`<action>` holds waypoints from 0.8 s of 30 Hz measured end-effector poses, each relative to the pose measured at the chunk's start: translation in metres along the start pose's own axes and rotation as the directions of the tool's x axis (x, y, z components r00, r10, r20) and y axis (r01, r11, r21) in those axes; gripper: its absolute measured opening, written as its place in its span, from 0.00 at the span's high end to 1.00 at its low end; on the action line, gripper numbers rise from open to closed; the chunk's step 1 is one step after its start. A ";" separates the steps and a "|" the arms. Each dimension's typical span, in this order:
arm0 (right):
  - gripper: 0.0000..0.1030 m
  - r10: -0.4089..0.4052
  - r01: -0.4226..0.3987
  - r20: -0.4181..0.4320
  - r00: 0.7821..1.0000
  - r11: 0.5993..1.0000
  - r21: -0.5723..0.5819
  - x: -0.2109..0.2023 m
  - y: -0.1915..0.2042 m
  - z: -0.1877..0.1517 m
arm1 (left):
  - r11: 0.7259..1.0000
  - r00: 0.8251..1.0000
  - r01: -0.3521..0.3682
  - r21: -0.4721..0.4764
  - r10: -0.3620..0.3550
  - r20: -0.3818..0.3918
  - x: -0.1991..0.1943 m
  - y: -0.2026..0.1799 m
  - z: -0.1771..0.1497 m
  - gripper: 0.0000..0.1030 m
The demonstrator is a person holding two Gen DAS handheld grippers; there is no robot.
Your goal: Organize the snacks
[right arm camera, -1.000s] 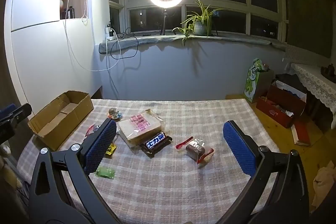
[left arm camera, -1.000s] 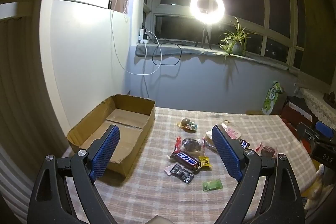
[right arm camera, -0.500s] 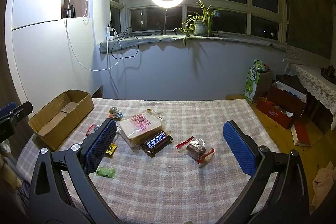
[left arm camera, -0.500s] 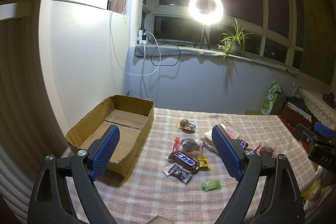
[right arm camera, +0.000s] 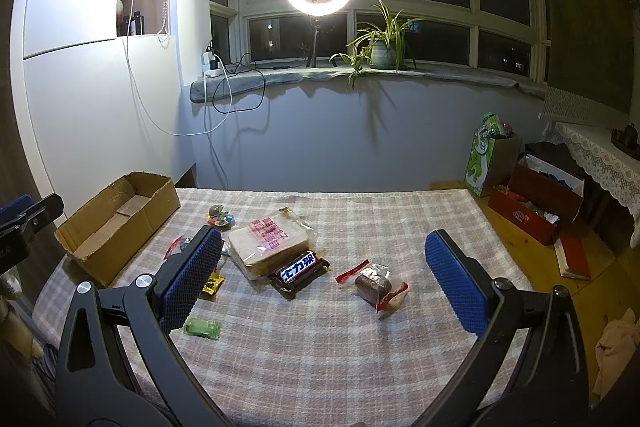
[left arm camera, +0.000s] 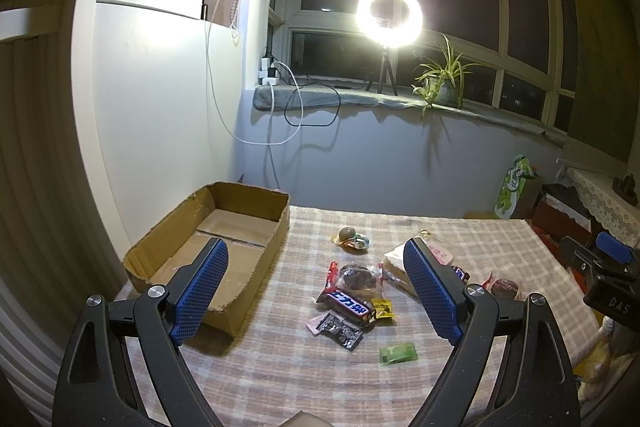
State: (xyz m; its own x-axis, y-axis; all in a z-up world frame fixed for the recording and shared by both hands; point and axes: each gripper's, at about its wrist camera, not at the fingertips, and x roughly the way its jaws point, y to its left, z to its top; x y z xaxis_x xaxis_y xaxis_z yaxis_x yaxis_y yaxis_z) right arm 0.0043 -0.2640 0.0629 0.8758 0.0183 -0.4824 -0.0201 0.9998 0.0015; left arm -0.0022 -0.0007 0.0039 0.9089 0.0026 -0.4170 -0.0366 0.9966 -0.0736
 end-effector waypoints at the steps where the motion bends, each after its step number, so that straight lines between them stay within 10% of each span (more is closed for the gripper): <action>1: 0.00 0.000 0.000 0.000 1.000 1.000 -0.001 0.000 0.000 0.000 | 1.000 1.000 0.000 0.000 0.000 0.000 0.000 0.000 0.000 0.13; 24: 0.00 -0.001 0.001 -0.002 1.000 1.000 0.002 0.002 -0.001 -0.002 | 1.000 1.000 0.006 0.003 -0.006 -0.001 0.000 -0.006 -0.002 0.13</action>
State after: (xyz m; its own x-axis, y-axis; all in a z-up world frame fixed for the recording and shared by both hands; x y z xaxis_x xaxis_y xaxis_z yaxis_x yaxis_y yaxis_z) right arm 0.0048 -0.2646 0.0600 0.8750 0.0172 -0.4838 -0.0184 0.9998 0.0024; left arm -0.0028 -0.0064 0.0026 0.9087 -0.0034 -0.4173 -0.0300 0.9968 -0.0734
